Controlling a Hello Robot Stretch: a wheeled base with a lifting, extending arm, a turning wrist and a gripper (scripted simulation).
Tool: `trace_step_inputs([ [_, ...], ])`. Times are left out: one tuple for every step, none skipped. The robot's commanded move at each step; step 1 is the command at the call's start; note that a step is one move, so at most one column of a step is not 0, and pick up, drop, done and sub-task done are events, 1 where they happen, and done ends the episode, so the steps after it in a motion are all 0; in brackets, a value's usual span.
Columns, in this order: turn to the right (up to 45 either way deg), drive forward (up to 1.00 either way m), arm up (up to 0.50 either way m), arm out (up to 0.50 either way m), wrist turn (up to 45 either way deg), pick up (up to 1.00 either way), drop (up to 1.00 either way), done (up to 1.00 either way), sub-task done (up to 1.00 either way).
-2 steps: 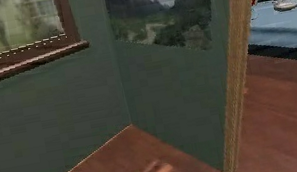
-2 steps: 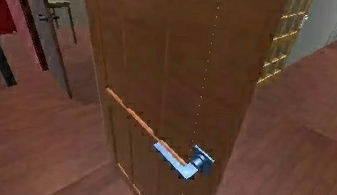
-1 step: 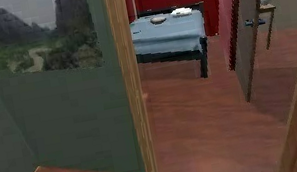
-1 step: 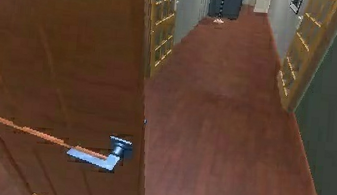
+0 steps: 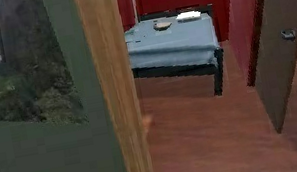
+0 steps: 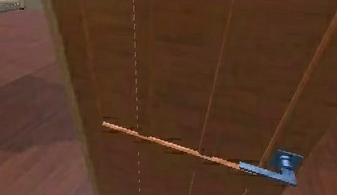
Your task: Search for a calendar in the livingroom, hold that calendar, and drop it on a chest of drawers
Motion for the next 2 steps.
trace_step_inputs([
  [33.0, 0.00, 0.00, 0.00, 0.0, 0.00, 0.00, 0.00, 0.00],
  [0.0, 0.80, 0.00, 0.00, 0.0, 0.00, 0.00, 0.00, 0.00],
])
